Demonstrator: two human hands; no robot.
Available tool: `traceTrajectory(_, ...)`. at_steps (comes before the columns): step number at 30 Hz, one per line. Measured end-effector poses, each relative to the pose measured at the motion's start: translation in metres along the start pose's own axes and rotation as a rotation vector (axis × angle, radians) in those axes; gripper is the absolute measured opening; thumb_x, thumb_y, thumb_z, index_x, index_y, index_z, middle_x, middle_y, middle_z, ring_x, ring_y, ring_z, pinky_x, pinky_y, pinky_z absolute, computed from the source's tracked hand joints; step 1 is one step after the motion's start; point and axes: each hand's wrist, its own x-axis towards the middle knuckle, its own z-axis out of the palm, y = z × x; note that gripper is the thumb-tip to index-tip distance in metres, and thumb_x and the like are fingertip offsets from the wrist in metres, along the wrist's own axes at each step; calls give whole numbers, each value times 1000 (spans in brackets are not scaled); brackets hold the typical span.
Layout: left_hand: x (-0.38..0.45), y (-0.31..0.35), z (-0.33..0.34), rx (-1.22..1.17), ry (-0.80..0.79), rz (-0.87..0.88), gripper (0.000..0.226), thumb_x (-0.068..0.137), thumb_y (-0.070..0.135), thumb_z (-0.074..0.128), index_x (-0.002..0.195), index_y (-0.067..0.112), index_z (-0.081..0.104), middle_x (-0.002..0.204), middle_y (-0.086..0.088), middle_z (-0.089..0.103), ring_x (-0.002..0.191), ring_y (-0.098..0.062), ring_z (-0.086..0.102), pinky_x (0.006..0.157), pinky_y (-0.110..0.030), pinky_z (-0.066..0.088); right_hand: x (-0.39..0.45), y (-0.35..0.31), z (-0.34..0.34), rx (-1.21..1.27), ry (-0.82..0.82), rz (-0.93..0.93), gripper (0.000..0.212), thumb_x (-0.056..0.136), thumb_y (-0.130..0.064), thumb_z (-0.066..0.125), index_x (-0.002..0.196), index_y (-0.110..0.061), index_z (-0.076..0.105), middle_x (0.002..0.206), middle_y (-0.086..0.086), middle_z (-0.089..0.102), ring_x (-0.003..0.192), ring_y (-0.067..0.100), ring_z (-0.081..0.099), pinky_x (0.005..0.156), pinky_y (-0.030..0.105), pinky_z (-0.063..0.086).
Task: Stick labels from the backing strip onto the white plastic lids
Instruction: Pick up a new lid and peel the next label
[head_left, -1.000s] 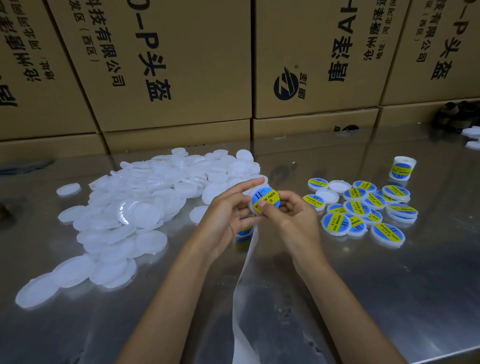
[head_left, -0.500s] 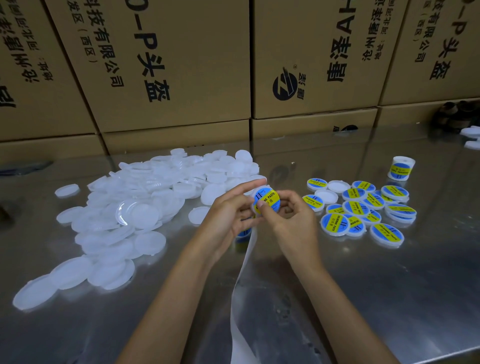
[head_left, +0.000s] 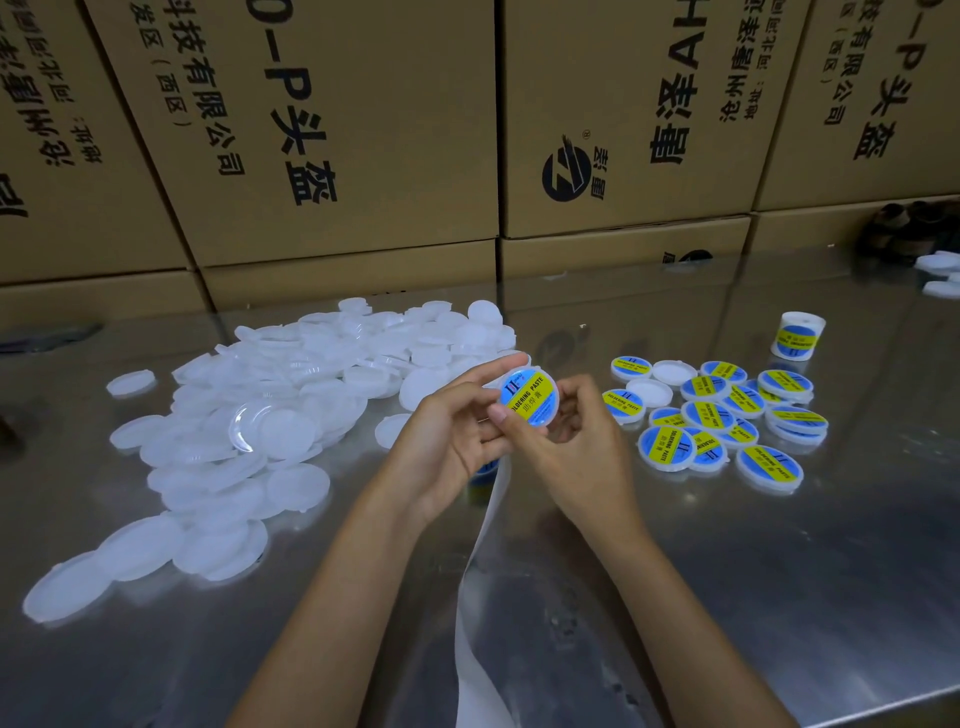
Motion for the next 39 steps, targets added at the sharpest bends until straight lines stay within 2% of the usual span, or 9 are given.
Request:
traceTrajectory(6, -1, 2, -2, 183, 16, -16, 39, 99, 7, 40, 128, 12, 67, 120, -17, 71, 108, -37, 70, 91, -41, 59, 0, 1, -4, -117, 30, -29, 49, 75, -73, 65, 63, -30, 42, 54, -12, 47, 52, 7, 41, 52, 29, 38)
traceTrajectory(16, -5, -2, 1, 460, 63, 58, 37, 88, -7, 68, 120, 12, 70, 105, -17, 75, 91, -33, 75, 74, -32, 62, 3, 7, -7, -141, 33, -47, 49, 101, -47, 47, 56, -30, 42, 48, -9, 42, 50, 8, 34, 50, 31, 32)
traceTrajectory(19, -2, -4, 2, 503, 206, 143, 26, 84, 3, 78, 107, 14, 73, 89, -6, 78, 73, -22, 75, 60, -28, 60, 1, 4, -4, -82, -17, -47, 44, 104, -45, 42, 60, -39, 46, 50, -14, 44, 51, 6, 36, 52, 25, 30)
traceTrajectory(21, 1, -6, 1, 508, 361, 200, 18, 82, 9, 82, 96, 17, 74, 78, -4, 76, 61, -18, 68, 54, -24, 56, -2, 4, -1, -98, -104, -27, 41, 98, -61, 40, 67, -34, 47, 54, -15, 48, 54, 6, 41, 54, 28, 33)
traceTrajectory(26, 4, -9, -3, 462, 538, 216, 20, 75, 23, 87, 79, 15, 69, 74, -6, 71, 56, -16, 57, 47, -21, 47, -6, 5, 3, -177, -221, -36, 50, 83, -77, 45, 85, -29, 59, 63, -12, 58, 57, 6, 50, 56, 27, 38)
traceTrajectory(31, 2, -4, -6, 526, 414, 198, 20, 83, 21, 82, 84, 12, 63, 72, -11, 71, 48, -20, 52, 47, -23, 47, -7, 5, 2, -279, -173, -38, 51, 95, -68, 34, 61, -31, 41, 50, -11, 45, 51, 14, 39, 53, 32, 29)
traceTrajectory(34, -2, -1, -7, 470, 192, 141, 18, 89, 10, 75, 103, 12, 64, 94, -14, 76, 65, -23, 67, 59, -24, 56, -5, 5, 0, -333, -76, -24, 57, 101, -57, 30, 53, -26, 36, 46, -6, 43, 55, 21, 42, 54, 35, 30)
traceTrajectory(37, -3, -2, -9, 470, 4, 71, 46, 89, 0, 71, 129, 21, 62, 110, -12, 74, 92, -26, 73, 78, -29, 59, 0, 5, -1, -303, 14, 9, 60, 103, -49, 31, 49, -22, 32, 43, -3, 39, 54, 27, 45, 53, 39, 35)
traceTrajectory(39, -3, -2, -8, 493, -21, 77, 51, 86, -4, 73, 131, 18, 62, 112, -13, 74, 97, -28, 73, 79, -29, 59, 0, 5, -1, -267, 23, 3, 60, 104, -44, 33, 48, -24, 32, 41, -5, 39, 52, 23, 41, 53, 40, 34)
